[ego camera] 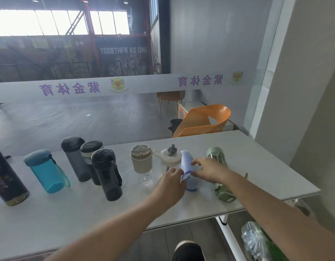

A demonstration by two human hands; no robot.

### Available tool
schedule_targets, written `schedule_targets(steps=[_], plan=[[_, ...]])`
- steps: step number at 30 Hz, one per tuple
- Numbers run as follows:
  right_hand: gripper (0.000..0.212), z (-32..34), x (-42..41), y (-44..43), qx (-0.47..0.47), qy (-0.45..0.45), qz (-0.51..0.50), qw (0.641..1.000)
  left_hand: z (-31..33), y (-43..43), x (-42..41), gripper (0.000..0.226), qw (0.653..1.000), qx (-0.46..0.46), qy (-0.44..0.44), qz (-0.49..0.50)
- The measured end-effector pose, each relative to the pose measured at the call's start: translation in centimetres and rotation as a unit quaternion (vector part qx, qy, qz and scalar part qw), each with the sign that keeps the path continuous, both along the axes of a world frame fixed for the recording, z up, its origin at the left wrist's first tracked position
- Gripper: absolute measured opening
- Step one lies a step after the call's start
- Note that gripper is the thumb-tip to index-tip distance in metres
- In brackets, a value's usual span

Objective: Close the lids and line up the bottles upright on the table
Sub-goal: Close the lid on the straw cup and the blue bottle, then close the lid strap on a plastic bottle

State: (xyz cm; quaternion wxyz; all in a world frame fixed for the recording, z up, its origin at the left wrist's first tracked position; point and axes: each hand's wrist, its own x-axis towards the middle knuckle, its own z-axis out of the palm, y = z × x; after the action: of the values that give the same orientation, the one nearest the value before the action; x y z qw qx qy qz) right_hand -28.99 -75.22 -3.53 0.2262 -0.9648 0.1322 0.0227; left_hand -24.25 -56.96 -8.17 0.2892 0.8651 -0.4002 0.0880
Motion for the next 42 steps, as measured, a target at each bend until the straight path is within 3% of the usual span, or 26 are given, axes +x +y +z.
schedule_targets(steps=[3,7,17,23,27,34,39,42], plan=[[0.067,-1.0,-0.5,0.2,-0.039,0.038,0.028,0.998,-2.2,-1.1,-0.6,0.029,0.995,0.024,0.086,0.038],[0.076,-2.1,-0.4,0.7,-0.022,0.067,0.023,0.997,-3.5,-2.8,-1.1,0.036,0.985,0.017,0.159,0.063],[0.05,0.7,-1.8,-1.5,0.113,-0.039,-0.048,0.992,-0.9,-3.6,-0.7,0.04,0.976,-0.152,0.151,0.031],[0.026,3.4,-0.7,-3.0,0.127,-0.124,-0.102,0.979,3.3,-5.3,1.6,0.031,0.982,-0.16,0.093,0.03],[0.035,4.4,1.4,-3.7,0.128,-0.141,-0.144,0.971,5.6,-6.8,3.3,0.025,0.991,-0.111,0.032,0.068],[0.04,4.7,4.1,-5.4,0.156,-0.137,-0.193,0.959,8.8,-9.2,5.9,0.027,0.999,0.015,-0.01,0.028],[0.041,4.6,5.4,-5.3,0.132,-0.131,-0.19,0.964,9.8,-10.5,8.1,0.021,0.986,0.155,-0.066,0.015],[0.047,4.5,5.4,-5.0,0.138,-0.146,-0.182,0.962,10.5,-10.4,9.0,0.021,0.979,0.194,-0.057,0.014]])
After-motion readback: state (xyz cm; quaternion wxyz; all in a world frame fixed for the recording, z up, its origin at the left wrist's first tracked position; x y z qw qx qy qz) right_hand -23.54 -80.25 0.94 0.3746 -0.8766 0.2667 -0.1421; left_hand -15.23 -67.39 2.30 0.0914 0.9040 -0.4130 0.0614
